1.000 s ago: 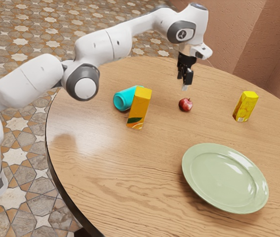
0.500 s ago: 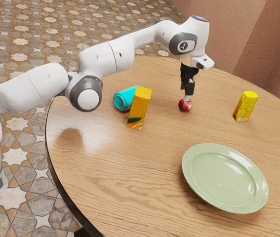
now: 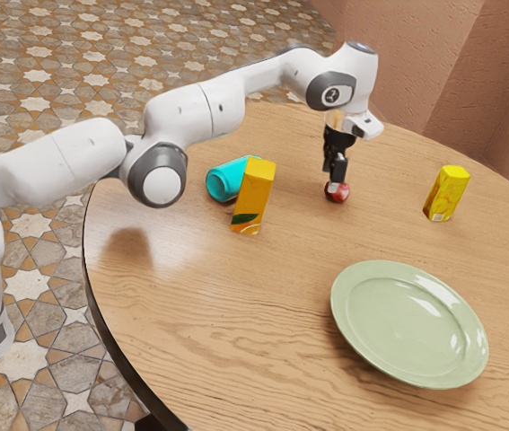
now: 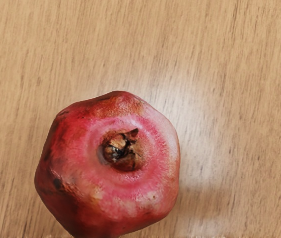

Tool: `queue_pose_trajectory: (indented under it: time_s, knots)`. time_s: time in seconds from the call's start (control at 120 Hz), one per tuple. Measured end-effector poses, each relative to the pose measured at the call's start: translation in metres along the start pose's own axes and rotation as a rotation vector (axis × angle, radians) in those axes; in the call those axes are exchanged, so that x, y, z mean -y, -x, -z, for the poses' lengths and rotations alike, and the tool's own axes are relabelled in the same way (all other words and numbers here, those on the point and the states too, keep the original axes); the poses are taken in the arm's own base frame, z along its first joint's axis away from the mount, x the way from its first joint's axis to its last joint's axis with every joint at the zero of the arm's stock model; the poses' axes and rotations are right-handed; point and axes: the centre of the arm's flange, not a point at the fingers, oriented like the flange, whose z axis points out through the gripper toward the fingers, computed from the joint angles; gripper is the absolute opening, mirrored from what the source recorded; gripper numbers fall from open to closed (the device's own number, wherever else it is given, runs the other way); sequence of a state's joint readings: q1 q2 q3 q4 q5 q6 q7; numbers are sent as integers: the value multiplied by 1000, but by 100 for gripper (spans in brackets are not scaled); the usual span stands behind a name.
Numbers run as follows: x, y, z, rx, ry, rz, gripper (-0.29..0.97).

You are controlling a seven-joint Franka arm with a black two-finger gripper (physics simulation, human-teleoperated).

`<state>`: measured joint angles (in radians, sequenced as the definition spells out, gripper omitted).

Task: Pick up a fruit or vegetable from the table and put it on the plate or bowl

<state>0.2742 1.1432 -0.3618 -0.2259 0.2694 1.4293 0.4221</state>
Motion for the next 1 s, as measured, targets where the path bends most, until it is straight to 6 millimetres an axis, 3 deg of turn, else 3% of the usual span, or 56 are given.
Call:
queue_pose_trajectory:
  time_s: [0.883,1.0]
  knots:
    - [10,-17,-37,-91,-34,-41,68]
    - [10,-18,-39,-94,-36,-42,57]
